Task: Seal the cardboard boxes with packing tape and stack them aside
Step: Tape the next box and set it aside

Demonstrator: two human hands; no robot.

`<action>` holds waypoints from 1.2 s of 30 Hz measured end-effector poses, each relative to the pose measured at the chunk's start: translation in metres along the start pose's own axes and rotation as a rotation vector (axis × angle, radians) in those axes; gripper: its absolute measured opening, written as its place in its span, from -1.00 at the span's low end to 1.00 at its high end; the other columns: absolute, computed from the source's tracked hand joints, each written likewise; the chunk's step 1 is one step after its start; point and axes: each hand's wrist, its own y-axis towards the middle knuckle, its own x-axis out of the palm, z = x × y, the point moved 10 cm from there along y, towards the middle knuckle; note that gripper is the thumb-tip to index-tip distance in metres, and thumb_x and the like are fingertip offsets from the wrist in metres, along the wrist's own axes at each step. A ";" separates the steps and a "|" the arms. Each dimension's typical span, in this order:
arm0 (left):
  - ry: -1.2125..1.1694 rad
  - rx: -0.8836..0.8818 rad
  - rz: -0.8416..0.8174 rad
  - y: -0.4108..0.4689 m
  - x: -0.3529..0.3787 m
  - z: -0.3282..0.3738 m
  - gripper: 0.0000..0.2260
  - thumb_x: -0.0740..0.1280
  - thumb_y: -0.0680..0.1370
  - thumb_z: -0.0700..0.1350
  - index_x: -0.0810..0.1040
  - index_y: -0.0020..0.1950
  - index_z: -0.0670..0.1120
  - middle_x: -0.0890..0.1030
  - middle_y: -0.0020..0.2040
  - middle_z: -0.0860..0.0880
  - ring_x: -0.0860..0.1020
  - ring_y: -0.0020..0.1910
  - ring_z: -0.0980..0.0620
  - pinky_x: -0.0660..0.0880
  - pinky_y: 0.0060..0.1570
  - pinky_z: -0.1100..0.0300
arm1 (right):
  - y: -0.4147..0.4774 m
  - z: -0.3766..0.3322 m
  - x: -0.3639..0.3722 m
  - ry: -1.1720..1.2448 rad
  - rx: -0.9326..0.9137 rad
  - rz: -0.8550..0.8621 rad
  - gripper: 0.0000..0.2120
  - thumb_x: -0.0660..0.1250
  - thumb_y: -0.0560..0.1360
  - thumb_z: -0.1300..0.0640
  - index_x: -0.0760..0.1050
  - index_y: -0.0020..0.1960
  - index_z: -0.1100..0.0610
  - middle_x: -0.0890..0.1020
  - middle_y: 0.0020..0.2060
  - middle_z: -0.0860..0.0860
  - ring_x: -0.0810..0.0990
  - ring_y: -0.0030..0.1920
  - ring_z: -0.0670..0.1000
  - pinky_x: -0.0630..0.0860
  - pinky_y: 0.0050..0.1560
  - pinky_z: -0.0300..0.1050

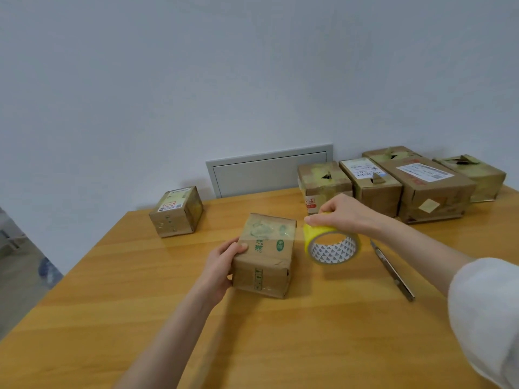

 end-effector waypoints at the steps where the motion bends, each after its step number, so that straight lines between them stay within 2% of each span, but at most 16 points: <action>1: -0.004 -0.001 -0.004 0.000 0.000 0.000 -0.88 0.36 0.52 -0.06 0.57 0.01 0.14 0.63 0.02 -0.03 0.55 0.01 -0.08 0.55 -0.17 0.02 | 0.000 0.002 0.004 -0.018 0.003 -0.005 -0.52 0.39 0.34 -0.30 0.35 -0.41 0.07 0.28 -0.62 -0.15 0.25 -0.57 -0.13 0.23 -0.37 -0.19; 4: -0.019 -0.009 -0.014 0.001 -0.001 -0.002 -0.89 0.36 0.52 -0.06 0.58 0.01 0.13 0.62 0.02 -0.03 0.55 0.01 -0.09 0.55 -0.19 0.03 | -0.002 0.008 0.017 -0.062 0.014 -0.014 -0.51 0.37 0.32 -0.33 0.30 -0.44 0.04 0.25 -0.58 -0.13 0.24 -0.50 -0.06 0.24 -0.35 -0.13; 7: -0.027 -0.031 -0.022 0.001 -0.003 -0.006 -0.87 0.35 0.52 -0.05 0.58 0.04 0.12 0.61 0.02 -0.04 0.55 0.01 -0.09 0.56 -0.20 0.03 | -0.001 0.009 0.021 -0.089 0.036 0.021 -0.52 0.39 0.36 -0.29 0.27 -0.47 -0.02 0.28 -0.62 -0.17 0.27 -0.51 -0.18 0.27 -0.36 -0.16; 10: -0.032 -0.068 -0.050 0.000 -0.004 -0.011 -0.77 0.33 0.54 -0.04 0.56 0.20 0.06 0.60 0.07 -0.07 0.55 0.00 -0.11 0.57 -0.12 -0.03 | -0.003 0.003 0.026 -0.136 0.055 0.035 -0.52 0.37 0.37 -0.30 0.25 -0.45 -0.02 0.28 -0.57 -0.16 0.29 -0.48 -0.15 0.22 -0.39 -0.16; 12: 0.018 -0.064 -0.072 -0.002 -0.004 -0.010 -0.70 0.31 0.56 -0.02 0.51 0.29 0.03 0.59 0.13 -0.07 0.55 0.05 -0.10 0.56 -0.02 -0.06 | -0.003 0.002 0.035 -0.179 0.072 0.016 -0.56 0.34 0.39 -0.31 0.34 -0.40 -0.01 0.38 -0.49 -0.17 0.40 -0.40 -0.10 0.29 -0.35 -0.15; 13: 0.104 -0.024 -0.062 -0.003 -0.005 -0.005 -0.66 0.30 0.57 0.00 0.47 0.35 0.03 0.58 0.18 -0.05 0.54 0.11 -0.08 0.55 0.06 -0.05 | -0.003 0.003 0.040 -0.186 0.083 0.005 -0.60 0.33 0.40 -0.32 0.41 -0.34 -0.01 0.44 -0.39 -0.18 0.47 -0.30 -0.08 0.35 -0.29 -0.13; 15: 0.466 0.161 0.023 -0.006 -0.010 0.020 -0.52 0.27 0.58 0.05 0.32 0.48 0.00 0.44 0.39 -0.01 0.43 0.32 -0.03 0.40 0.30 -0.01 | -0.003 0.003 0.047 -0.173 0.098 -0.007 -0.64 0.31 0.42 -0.32 0.43 -0.27 -0.04 0.48 -0.28 -0.17 0.52 -0.16 -0.05 0.39 -0.21 -0.11; 16: 0.700 0.289 0.071 -0.009 -0.008 0.037 -0.44 0.26 0.58 0.09 0.20 0.54 -0.03 0.31 0.49 0.00 0.30 0.44 -0.02 0.27 0.40 0.01 | -0.003 0.002 0.049 -0.166 0.097 -0.009 -0.66 0.30 0.43 -0.31 0.41 -0.29 -0.07 0.48 -0.28 -0.17 0.52 -0.16 -0.05 0.39 -0.22 -0.11; 18: 1.059 0.507 0.076 -0.018 0.015 0.061 -0.30 0.19 0.57 0.20 -0.02 0.58 -0.06 0.04 0.57 0.01 0.03 0.54 0.03 0.00 0.47 0.11 | -0.003 0.000 0.050 -0.163 0.094 -0.017 -0.68 0.30 0.44 -0.31 0.45 -0.28 -0.08 0.56 -0.22 -0.14 0.54 -0.15 -0.07 0.42 -0.21 -0.11; 20: 1.318 0.553 -0.004 -0.019 0.043 0.062 -0.23 0.07 0.55 0.32 -0.14 0.57 -0.09 -0.12 0.57 -0.03 -0.13 0.55 0.03 -0.18 0.44 0.15 | -0.004 0.000 0.051 -0.165 0.100 -0.018 -0.67 0.30 0.45 -0.30 0.56 -0.09 -0.05 0.61 0.00 -0.07 0.57 -0.01 -0.02 0.49 -0.07 -0.07; 21: 1.442 0.529 -0.040 -0.016 0.054 0.056 -0.20 0.00 0.54 0.36 -0.16 0.56 -0.12 -0.16 0.57 -0.08 -0.17 0.55 0.00 -0.21 0.45 0.12 | -0.005 -0.001 0.050 -0.170 0.107 -0.010 -0.60 0.30 0.45 -0.30 0.59 0.06 -0.01 0.61 0.09 -0.04 0.56 0.05 0.00 0.51 0.01 -0.04; 23: 1.618 0.482 -0.103 -0.013 0.071 0.045 -0.15 -0.08 0.51 0.42 -0.17 0.56 -0.16 -0.18 0.56 -0.14 -0.20 0.54 -0.04 -0.21 0.49 0.05 | -0.006 -0.002 0.050 -0.171 0.120 0.006 -0.54 0.30 0.45 -0.29 0.57 0.16 0.01 0.61 0.13 -0.02 0.56 0.06 0.01 0.52 0.07 0.00; 27: 1.689 0.502 -0.203 -0.012 0.088 0.038 -0.22 -0.09 0.55 0.36 -0.17 0.56 -0.14 -0.18 0.57 -0.13 -0.17 0.55 -0.03 -0.22 0.47 0.09 | -0.006 -0.002 0.049 -0.171 0.116 0.015 -0.56 0.29 0.47 -0.28 0.58 0.14 0.02 0.63 0.08 0.00 0.57 0.00 0.00 0.53 0.01 -0.03; 31: 1.673 0.491 -0.246 -0.011 0.084 0.034 -0.34 -0.07 0.61 0.27 -0.18 0.57 -0.05 -0.19 0.57 -0.06 -0.18 0.55 -0.03 -0.22 0.48 0.03 | -0.006 -0.003 0.052 -0.168 0.121 0.010 -0.47 0.28 0.47 -0.28 0.52 0.29 0.03 0.57 0.24 0.01 0.54 0.16 0.03 0.49 0.11 -0.03; 34: 1.689 0.513 -0.271 -0.013 0.090 0.030 -0.45 -0.09 0.63 0.20 -0.19 0.57 0.09 -0.20 0.57 0.01 -0.18 0.55 -0.07 -0.21 0.48 -0.07 | -0.005 -0.001 0.052 -0.169 0.128 0.010 -0.44 0.27 0.47 -0.28 0.48 0.33 0.02 0.53 0.30 0.01 0.50 0.24 0.05 0.46 0.16 -0.02; 36: 1.677 0.520 -0.279 -0.013 0.091 0.030 -0.46 -0.09 0.64 0.18 -0.18 0.56 0.10 -0.20 0.57 0.06 -0.18 0.55 -0.05 -0.21 0.48 -0.10 | -0.004 -0.001 0.052 -0.168 0.132 0.006 -0.44 0.27 0.47 -0.29 0.48 0.34 0.02 0.52 0.31 0.01 0.49 0.26 0.05 0.45 0.17 -0.01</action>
